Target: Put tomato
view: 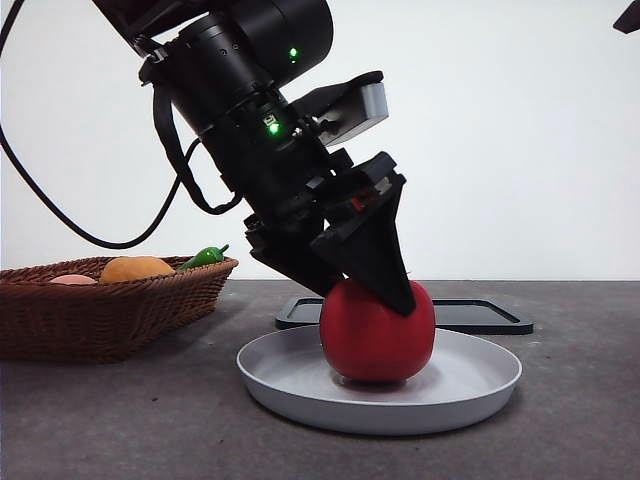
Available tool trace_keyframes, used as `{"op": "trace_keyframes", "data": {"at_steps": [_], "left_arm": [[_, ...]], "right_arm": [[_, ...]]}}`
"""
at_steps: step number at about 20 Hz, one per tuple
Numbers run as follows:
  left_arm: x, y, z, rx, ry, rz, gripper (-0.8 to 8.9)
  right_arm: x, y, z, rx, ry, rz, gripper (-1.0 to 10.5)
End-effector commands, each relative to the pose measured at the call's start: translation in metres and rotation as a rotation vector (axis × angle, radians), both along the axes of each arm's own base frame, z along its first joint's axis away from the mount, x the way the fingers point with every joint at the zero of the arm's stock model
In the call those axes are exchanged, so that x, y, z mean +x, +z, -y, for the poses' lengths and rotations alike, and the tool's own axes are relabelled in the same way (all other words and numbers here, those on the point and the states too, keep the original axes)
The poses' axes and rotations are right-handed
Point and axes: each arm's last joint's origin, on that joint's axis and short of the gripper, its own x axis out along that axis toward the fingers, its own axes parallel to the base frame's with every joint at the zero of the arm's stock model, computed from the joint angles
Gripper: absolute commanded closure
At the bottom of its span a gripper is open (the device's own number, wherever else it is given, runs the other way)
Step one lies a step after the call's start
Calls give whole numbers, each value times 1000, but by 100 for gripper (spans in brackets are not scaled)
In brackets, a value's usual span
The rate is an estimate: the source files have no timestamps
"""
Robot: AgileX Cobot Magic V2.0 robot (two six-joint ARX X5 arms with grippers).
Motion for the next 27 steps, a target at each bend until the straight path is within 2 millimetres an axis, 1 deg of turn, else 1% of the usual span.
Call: {"op": "trace_keyframes", "data": {"at_steps": [1, 4, 9, 13, 16, 22, 24, 27], "left_arm": [[0, -4, 5, 15, -4, -14, 342], [-1, 1, 4, -2, 22, -26, 342], [-2, 28, -3, -56, 41, 16, 342], [-3, 54, -22, -91, 88, 42, 343], [-3, 78, -47, -141, 174, 51, 343], [-10, 129, -112, -230, 354, 134, 344], [-17, 142, -134, -242, 401, 145, 345], [-36, 154, -162, -236, 420, 133, 345]], "right_arm": [[1, 5, -1, 1, 8, 20, 541], [1, 5, -1, 1, 8, 20, 541], [1, 5, -1, 1, 8, 20, 541], [1, 5, -1, 1, 8, 20, 540], [1, 5, -1, 1, 8, 20, 541], [1, 5, -1, -1, 6, 22, 541], [1, 5, -1, 0, 6, 25, 541], [2, 6, -1, 3, 6, 37, 541]]}}
